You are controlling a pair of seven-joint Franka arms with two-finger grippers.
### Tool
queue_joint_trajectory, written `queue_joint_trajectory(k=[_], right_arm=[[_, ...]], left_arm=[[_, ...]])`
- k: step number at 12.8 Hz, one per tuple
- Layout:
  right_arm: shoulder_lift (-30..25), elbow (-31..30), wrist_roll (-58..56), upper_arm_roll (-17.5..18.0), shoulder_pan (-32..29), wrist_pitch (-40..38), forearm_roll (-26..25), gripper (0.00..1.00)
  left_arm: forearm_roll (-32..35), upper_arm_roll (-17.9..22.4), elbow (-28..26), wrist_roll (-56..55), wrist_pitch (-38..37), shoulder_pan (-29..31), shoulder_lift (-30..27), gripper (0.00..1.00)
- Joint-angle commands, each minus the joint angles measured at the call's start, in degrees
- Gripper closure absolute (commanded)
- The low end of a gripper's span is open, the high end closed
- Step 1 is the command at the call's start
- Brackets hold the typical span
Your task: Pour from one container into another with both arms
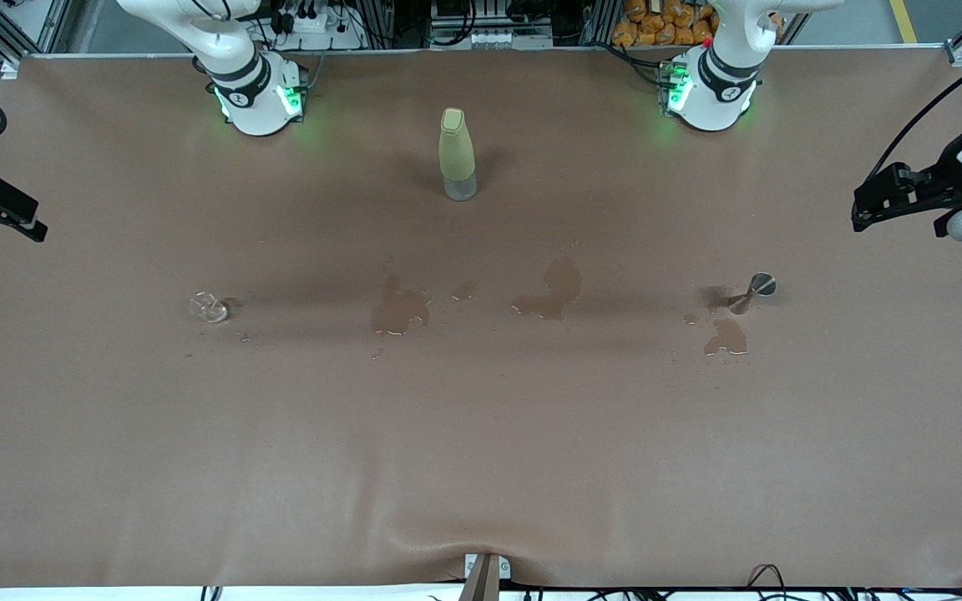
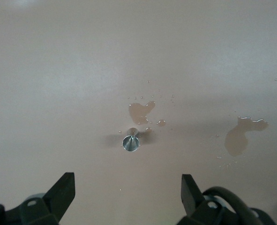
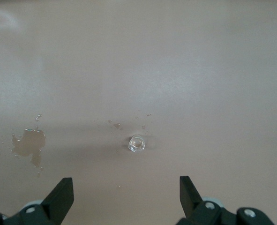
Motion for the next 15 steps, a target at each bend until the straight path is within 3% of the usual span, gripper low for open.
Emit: queue_joint_trajectory(k=[1,8,15], right_arm=[[-0.69,-0.06,0.65,-0.03,-0.05,-0.11,0.81,0.0],[-0.69,-0.06,0.39,-0.03,-0.05,-0.11,0.81,0.0],[-0.69,0.29,0.03,-0.03,-0.05,-0.11,0.63,0.0]], left_arm=[[0.74,-0.04,0.32,-0.4,0.18,0.15,-0.24,0.0],[0.13,-0.3,0.93,0.39,-0.18,0.15,-0.25,0.0],[0.31,-0.48,1.46,0.92,0.52,-3.45,2.74,0.0]])
